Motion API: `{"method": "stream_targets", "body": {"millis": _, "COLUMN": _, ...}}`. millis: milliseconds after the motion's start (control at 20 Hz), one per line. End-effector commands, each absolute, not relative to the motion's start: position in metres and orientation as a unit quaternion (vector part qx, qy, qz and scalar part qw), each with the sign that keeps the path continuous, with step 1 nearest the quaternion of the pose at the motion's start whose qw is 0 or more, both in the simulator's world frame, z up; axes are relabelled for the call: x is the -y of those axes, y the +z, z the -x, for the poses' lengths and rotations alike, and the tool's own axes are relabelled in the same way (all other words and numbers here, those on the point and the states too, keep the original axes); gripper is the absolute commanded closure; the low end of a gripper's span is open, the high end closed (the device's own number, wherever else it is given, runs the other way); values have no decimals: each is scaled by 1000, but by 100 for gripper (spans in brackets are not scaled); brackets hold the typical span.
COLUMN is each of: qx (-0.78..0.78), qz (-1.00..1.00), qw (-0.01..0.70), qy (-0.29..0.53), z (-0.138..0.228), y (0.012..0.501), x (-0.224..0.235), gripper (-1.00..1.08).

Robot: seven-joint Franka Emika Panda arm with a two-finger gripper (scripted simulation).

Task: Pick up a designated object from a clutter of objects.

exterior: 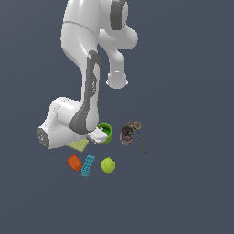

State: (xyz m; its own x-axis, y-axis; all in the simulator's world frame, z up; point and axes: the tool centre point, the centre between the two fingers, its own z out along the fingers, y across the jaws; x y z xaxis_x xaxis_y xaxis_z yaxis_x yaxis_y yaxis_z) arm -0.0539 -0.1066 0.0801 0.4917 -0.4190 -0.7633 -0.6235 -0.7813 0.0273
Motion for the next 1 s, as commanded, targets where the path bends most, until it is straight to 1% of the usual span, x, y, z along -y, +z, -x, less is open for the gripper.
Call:
{"method": "stream_targets", "body": {"millis": 0, "qx": -305, "qz": 854, "qw": 127, "qy": 401, "z": 58, "y": 76, "x": 104, "gripper": -20}}
{"method": "stream_targets", "body": {"millis": 250, "qx": -305, "qz": 854, "qw": 128, "qy": 402, "z": 59, "y": 73, "x": 102, "gripper": -20}}
{"method": "stream_targets", "body": {"millis": 300, "qx": -305, "qz": 854, "qw": 128, "qy": 402, "z": 59, "y": 73, "x": 102, "gripper": 108}}
{"method": "stream_targets", "body": {"millis": 950, "qx": -305, "qz": 855, "qw": 129, "qy": 399, "z": 58, "y": 77, "x": 105, "gripper": 108}}
